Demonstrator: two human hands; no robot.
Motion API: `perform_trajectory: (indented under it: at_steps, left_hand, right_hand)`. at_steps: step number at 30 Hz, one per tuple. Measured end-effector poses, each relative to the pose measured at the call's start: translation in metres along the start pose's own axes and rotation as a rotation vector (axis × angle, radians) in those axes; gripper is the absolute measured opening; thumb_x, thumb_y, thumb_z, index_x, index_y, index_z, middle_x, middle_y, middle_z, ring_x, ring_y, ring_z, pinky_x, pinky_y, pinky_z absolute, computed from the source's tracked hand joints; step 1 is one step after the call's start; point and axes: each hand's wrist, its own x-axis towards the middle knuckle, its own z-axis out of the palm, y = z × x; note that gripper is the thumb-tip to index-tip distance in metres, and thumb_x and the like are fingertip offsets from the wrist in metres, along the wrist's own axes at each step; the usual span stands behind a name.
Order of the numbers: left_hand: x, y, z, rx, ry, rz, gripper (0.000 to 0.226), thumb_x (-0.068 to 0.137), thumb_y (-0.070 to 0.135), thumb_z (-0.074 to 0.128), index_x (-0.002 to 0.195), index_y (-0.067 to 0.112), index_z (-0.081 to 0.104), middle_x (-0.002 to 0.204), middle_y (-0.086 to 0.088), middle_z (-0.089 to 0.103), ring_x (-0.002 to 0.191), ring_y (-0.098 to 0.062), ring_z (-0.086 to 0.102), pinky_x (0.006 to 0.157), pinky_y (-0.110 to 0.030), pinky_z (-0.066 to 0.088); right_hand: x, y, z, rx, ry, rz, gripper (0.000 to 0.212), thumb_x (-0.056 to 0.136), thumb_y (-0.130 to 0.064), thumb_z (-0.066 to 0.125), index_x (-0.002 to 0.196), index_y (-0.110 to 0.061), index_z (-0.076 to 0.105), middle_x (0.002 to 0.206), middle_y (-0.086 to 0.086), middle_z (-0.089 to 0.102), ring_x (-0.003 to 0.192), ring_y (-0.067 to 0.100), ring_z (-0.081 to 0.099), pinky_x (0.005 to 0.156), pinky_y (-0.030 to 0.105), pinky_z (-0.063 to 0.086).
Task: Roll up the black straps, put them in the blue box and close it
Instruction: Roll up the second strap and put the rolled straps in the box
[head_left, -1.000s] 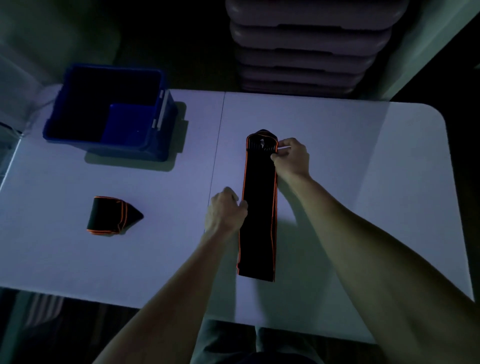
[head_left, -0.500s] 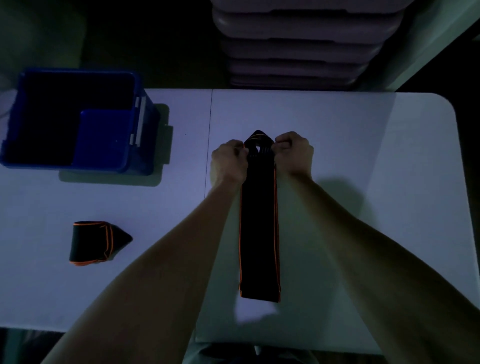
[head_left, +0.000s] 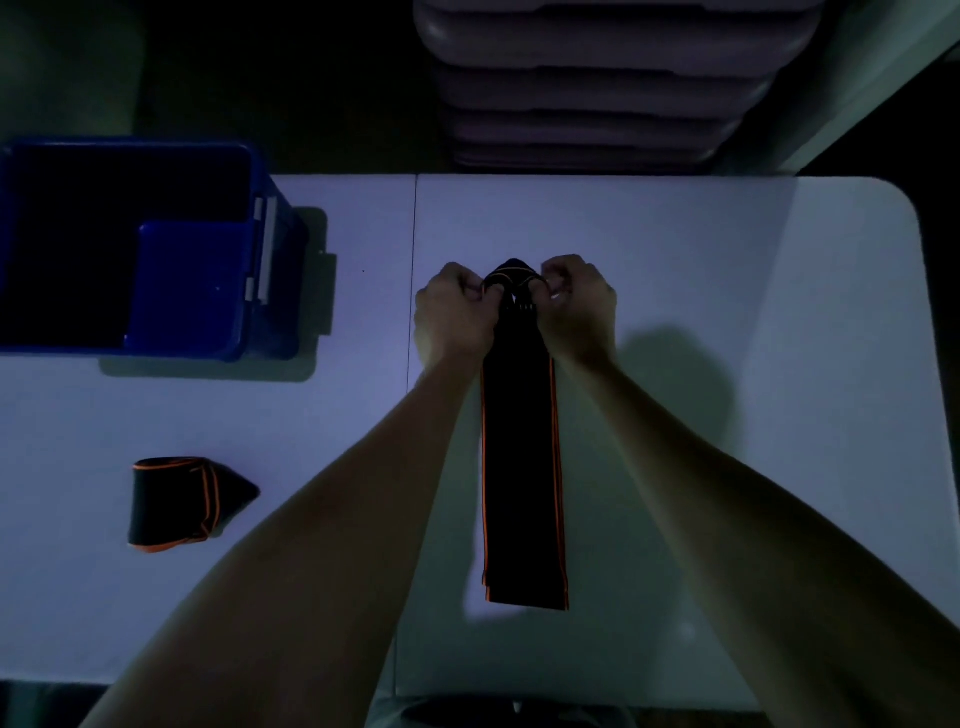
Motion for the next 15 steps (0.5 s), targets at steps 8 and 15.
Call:
perform_trajectory:
  at_steps: [8,15]
  left_hand:
    - [0.006,0.004,-0.001,-0.051,-0.037,-0.007,0.022,0.081,0.034,0.074,0.098,0.021,0.069,0.089,0.002,0.071,0.082,-0.014,0.069,0.077,-0.036,0.06]
    - [-0.049,-0.035,-0.01,-0.048,-0.02,-0.115,0.023,0.078,0.03,0.078,0.087,0.009,0.075,0.082,-0.001,0.075,0.077,-0.014,0.071,0.072,-0.02,0.055]
  right_hand:
    - [0.006,-0.008,-0.003,0.002,-0.026,0.029,0.021,0.085,-0.026,0.067,0.104,-0.017,0.069,0.083,0.0,0.069,0.079,0.016,0.066,0.071,0.03,0.056]
    - [-0.056,0.016,-0.033,-0.073,-0.149,0.136,0.037,0.071,-0.028,0.044,0.092,-0.008,0.068,0.081,0.001,0.066,0.075,0.019,0.061,0.062,0.016,0.036]
